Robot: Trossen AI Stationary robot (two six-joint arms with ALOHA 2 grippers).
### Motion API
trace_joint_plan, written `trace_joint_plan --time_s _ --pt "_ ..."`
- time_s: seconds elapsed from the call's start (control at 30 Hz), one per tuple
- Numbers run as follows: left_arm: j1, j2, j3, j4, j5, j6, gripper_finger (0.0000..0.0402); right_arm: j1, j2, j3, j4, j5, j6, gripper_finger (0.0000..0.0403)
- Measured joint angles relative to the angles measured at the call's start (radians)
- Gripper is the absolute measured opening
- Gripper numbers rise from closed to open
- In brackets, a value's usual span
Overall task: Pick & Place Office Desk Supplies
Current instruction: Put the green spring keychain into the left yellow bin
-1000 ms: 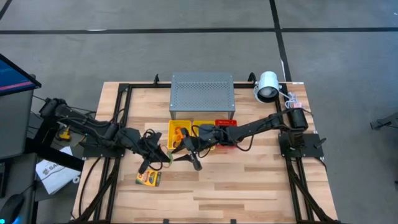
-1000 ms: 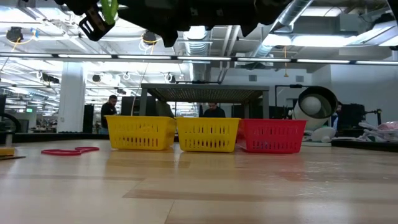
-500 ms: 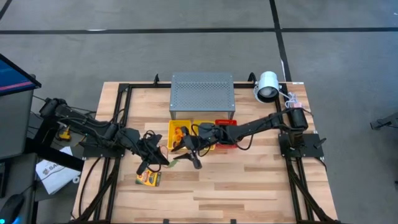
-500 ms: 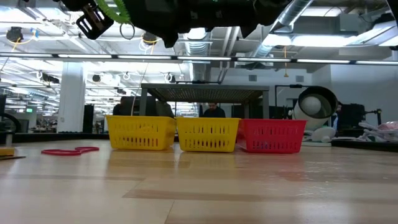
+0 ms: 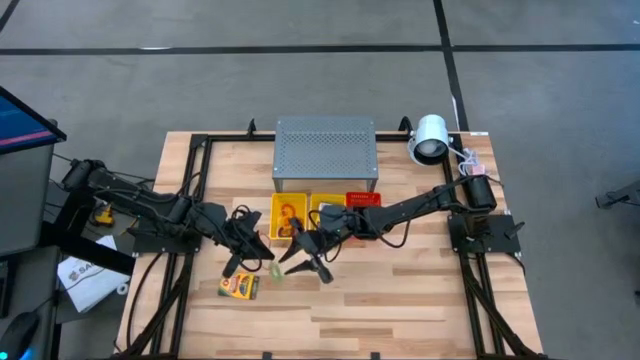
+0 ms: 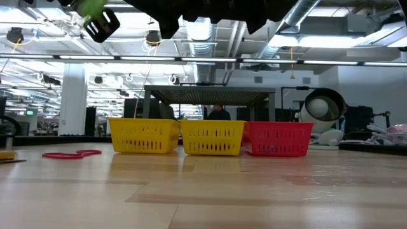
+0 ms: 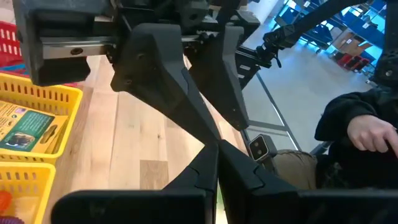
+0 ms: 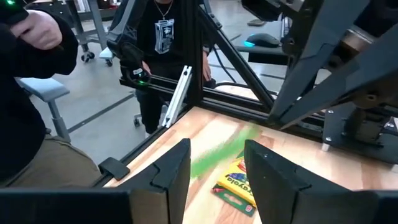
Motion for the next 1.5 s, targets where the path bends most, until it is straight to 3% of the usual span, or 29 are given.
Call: trace_joint_plan --time_s 0.23,1.0,1.13,1.3,1.5 --pt "0.0 0.0 0.0 0.043 0.011 0.007 0.0002 -0.02 -0.001 0.0 0.01 0.061 0.005 0.0143" --pt "-0.006 0.0 0.0 0.017 0.027 0.001 0.0002 -0.034 -0.001 0.0 -0.015 0.058 0.008 0.0143" --pt "-0.057 0.0 0.0 0.007 0.026 0.001 0.0002 -0.029 -0.045 0.0 -0.146 0.068 -0.024 0.0143" --pt "-0.164 0.05 0.0 -0.006 -0.023 0.0 0.0002 0.016 -0.106 -0.001 -0.375 0.192 -0.044 0.0143" --pt "-0.196 0.213 -0.001 0.029 -0.047 -0.079 0.002 0.066 -0.112 -0.001 -0.398 0.235 -0.047 0.0143"
